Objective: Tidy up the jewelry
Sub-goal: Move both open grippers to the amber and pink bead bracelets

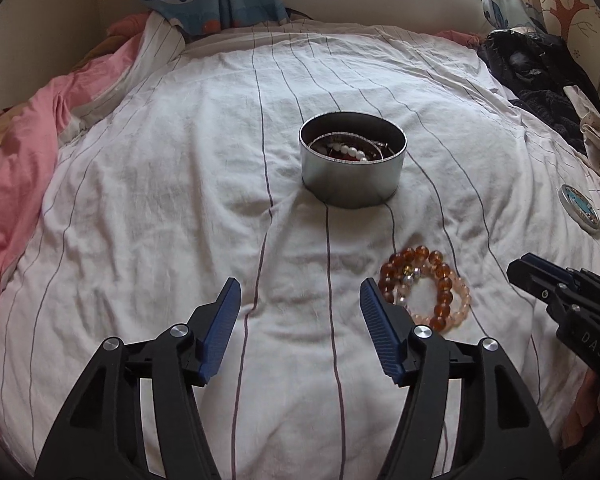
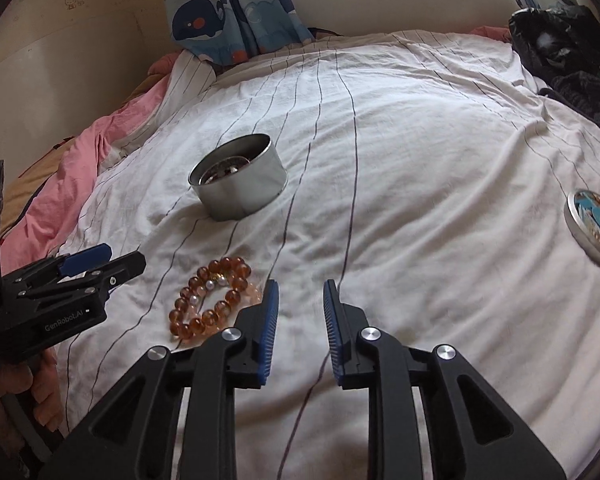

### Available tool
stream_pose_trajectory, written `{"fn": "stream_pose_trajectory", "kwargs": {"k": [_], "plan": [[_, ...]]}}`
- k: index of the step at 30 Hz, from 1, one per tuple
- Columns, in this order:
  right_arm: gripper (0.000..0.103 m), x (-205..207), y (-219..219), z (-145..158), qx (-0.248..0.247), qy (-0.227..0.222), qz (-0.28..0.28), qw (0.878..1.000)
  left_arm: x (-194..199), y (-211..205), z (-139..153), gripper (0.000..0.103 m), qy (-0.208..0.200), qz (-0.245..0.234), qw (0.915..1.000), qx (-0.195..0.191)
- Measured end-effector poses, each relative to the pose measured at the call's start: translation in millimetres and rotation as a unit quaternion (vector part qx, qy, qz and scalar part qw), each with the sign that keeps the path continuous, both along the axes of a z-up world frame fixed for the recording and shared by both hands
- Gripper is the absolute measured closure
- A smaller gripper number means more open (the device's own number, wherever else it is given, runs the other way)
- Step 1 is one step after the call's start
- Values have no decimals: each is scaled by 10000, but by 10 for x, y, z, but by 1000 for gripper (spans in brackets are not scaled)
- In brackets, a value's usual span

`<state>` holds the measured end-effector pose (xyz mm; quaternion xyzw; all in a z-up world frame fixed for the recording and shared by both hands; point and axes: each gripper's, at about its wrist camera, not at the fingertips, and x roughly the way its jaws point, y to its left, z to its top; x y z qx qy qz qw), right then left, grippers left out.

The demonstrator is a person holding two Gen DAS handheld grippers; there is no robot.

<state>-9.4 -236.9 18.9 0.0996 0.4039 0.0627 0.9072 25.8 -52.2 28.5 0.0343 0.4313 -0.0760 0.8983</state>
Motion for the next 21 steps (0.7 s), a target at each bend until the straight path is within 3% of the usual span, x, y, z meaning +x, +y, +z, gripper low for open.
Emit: {"fn": "stream_pose_trajectory", "kwargs": {"k": [6,12,17,21], "plan": [[73,9,43,-53,83,56,107,9999,-233,114,-208,43,102,159,9998,-96],[69,48,84,-139,-11,184,89,9998,-275,-6,-81,40,-101,-9,9997,-243],[67,43,93,-150,-52,144,89,9998,-137,-222,-4,40,-274,-191,9994,-52],[63,78,153,-151,-97,61,170,9998,48,-298,-78,40,-150,-195,9997,3]]}}
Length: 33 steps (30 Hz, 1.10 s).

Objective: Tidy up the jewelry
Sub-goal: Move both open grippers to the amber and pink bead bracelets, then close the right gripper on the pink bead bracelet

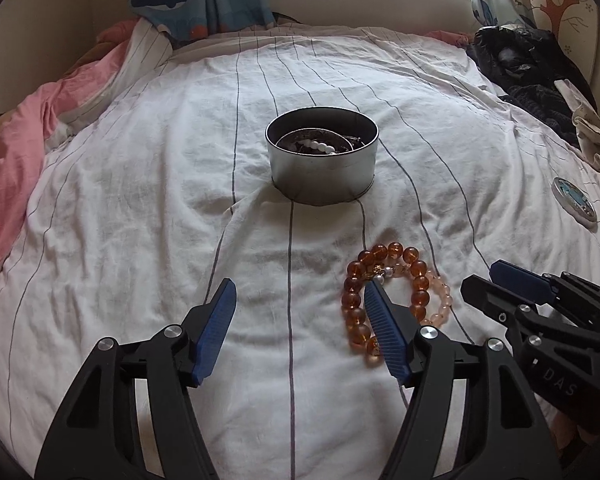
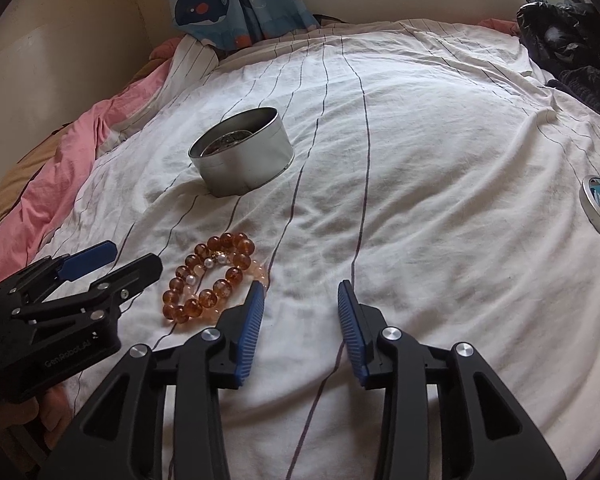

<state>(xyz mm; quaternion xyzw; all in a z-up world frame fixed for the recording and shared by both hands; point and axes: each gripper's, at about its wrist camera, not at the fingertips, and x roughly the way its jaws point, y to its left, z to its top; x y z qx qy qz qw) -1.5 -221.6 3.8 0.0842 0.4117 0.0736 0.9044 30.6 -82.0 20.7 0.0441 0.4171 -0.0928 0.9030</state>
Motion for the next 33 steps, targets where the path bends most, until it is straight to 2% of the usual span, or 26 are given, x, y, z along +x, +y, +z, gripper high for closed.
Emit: {"fn": "stream_pose_trajectory", "kwargs": {"k": [4,7,11,14,16,20,22,23,28,29,31,33], "plan": [[62,119,139,-46,-227,38,138,9996,112,-83,-107,40,136,-68,9996,231],[62,195,164,-122,-346,252,133,9990,168,-3,-158,39,282,39,9995,143],[61,180,196,-127,-564,249,164,9980,161,-19,-175,38,227,146,9983,515],[61,126,142,-87,-1014,143,-206,9945,134,40,-123,38,59,417,9956,834],[61,92,23,-45,-1084,86,-517,9927,111,125,-92,38,1,607,9939,920],[59,44,12,14,-862,-69,-328,9957,69,244,-63,38,-43,561,9963,655],[52,68,84,-18,-844,-31,-162,9963,59,247,-67,35,-69,490,9973,550],[52,89,99,-44,-802,27,-106,9967,63,243,-86,32,-54,462,9976,514],[52,142,149,-87,-710,165,9,9973,55,251,-116,31,-43,418,9985,354],[54,136,147,-85,-678,163,27,9976,46,257,-97,31,-75,408,9987,303],[72,126,137,-78,-603,160,69,9980,37,259,-53,31,-153,364,9990,197],[81,125,127,-89,-567,184,60,9982,50,229,-22,30,-216,299,9992,147]]}}
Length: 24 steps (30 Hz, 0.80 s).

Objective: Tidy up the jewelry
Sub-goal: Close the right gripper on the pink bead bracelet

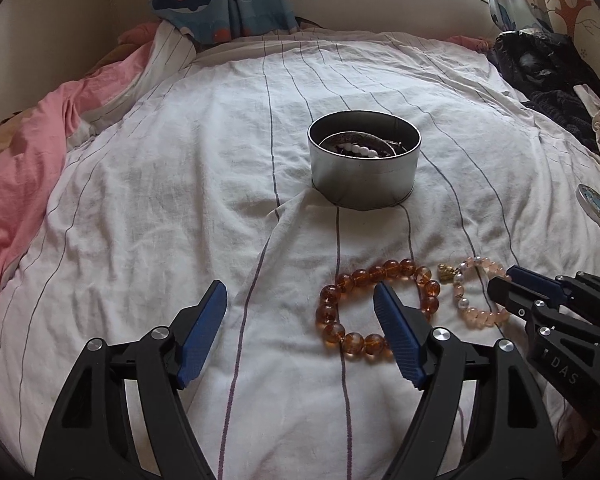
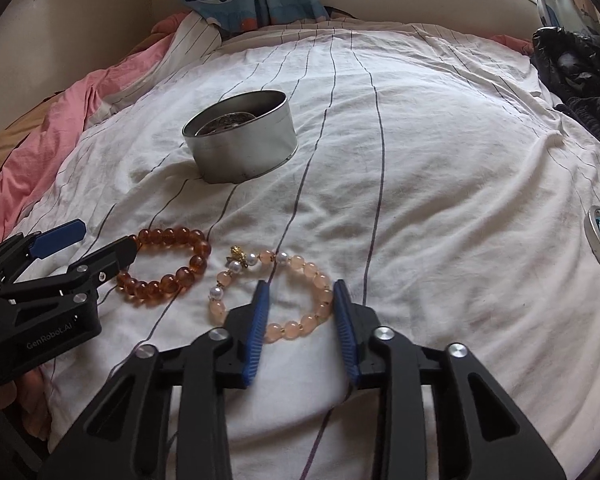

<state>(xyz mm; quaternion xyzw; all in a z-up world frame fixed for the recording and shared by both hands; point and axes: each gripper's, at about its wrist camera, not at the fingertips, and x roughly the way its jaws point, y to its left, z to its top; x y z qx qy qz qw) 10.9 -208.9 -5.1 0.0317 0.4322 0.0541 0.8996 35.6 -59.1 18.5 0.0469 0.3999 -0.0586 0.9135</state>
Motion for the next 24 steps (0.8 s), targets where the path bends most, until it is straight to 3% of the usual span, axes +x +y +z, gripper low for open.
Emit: {"fn": "stream_pose_trajectory", "kwargs": {"k": [6,8,10,13,14,16,20,22,24], "plan": [[79,22,6,-32,-57,60,-21,10000,92,-102,-139,30,216,-82,9996,169],[82,16,14,-27,-38,34,31,10000,102,-108,-192,30,280,-80,9994,194],[93,2,22,-16,-55,-10,31,10000,107,-84,-200,30,296,-72,9995,131],[93,-2,-1,-5,-38,-31,-46,10000,109,-62,-214,29,315,-67,9995,64],[92,2,-19,-5,-30,-27,-100,9999,109,-67,-221,29,327,-67,9994,68],[78,11,-45,-13,41,4,-115,9999,115,-74,-234,27,350,-71,9993,87],[78,21,4,-41,-54,63,1,10000,115,-90,-246,25,362,-91,9992,128],[93,2,23,-29,-40,21,60,10000,114,-88,-249,25,362,-97,9992,117],[95,-37,27,6,-73,-100,23,9999,114,-87,-250,24,364,-99,9992,91]]}}
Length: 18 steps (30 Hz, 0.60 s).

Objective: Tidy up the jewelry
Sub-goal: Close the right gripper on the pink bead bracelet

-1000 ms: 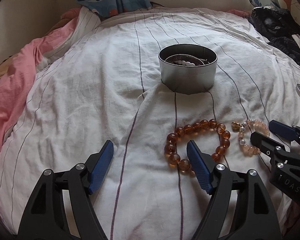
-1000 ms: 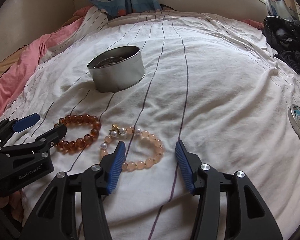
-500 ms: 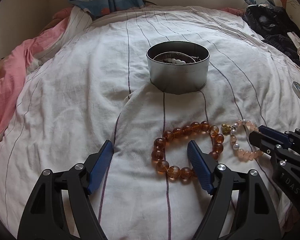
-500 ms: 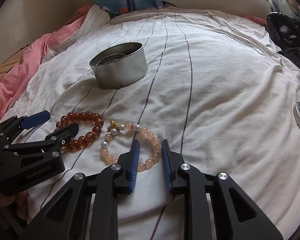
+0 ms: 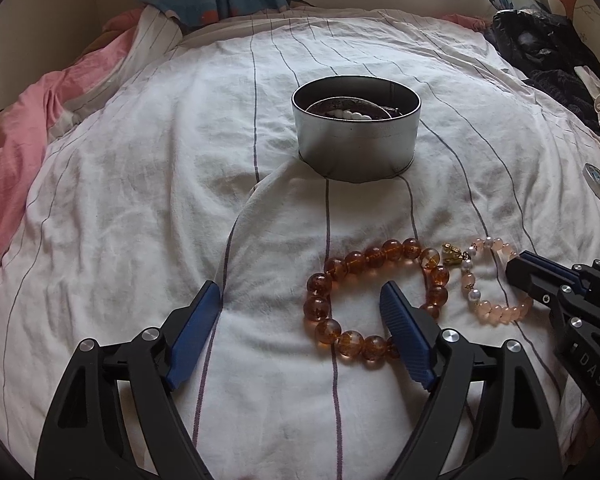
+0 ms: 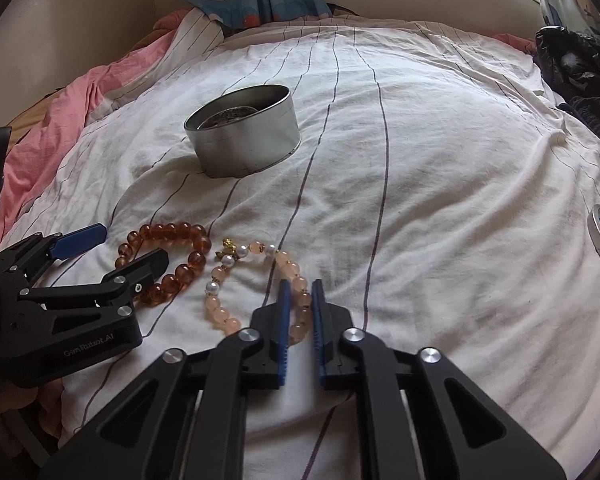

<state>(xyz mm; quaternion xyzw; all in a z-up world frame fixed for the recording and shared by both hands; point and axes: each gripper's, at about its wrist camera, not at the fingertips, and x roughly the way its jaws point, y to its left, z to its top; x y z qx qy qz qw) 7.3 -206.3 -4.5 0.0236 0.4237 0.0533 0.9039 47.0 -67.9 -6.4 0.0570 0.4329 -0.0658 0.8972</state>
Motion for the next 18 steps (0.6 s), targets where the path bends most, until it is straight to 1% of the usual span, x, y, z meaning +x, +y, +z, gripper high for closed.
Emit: {"fn": "stream_pose_trajectory", "kwargs": {"k": [3,5,6,7,9,10,11,12,13,14,15,17,18], "plan": [[94,-20,-49,41,8,-109,-189,9998,3,3,-6,24,10,-8,10000,-17],[91,4,-101,26,89,-40,-302,9995,5,7,-9,23,15,-13,10000,-38],[77,24,-114,6,124,26,-283,9995,6,10,-10,23,18,-15,10000,-51],[69,41,-98,-15,100,78,-233,9996,7,14,-11,23,19,-19,10000,-69],[69,63,-34,-44,-96,141,-173,9997,6,28,-9,23,16,-42,9999,-130],[71,66,-14,-53,-142,158,-140,9997,1,35,-4,24,-10,-35,9999,-158],[73,68,-10,-57,-120,166,-100,9997,-12,40,-1,29,-45,-31,9998,-170],[79,65,-13,-55,-93,161,-77,9998,-24,44,6,35,-82,-22,9998,-172],[91,58,-13,-55,-76,151,-65,9998,-40,51,14,39,-132,-2,9998,-168],[95,51,-13,-47,-67,125,-56,9999,-50,53,19,46,-167,7,9997,-164],[95,38,-10,-37,-72,86,-63,9999,-60,55,23,56,-195,4,9997,-166],[95,21,-10,-16,-54,23,-75,10000,-74,51,27,66,-220,-24,9996,-166],[95,20,-12,-14,-42,24,-82,10000,-78,43,29,69,-231,-35,9996,-155]]}}
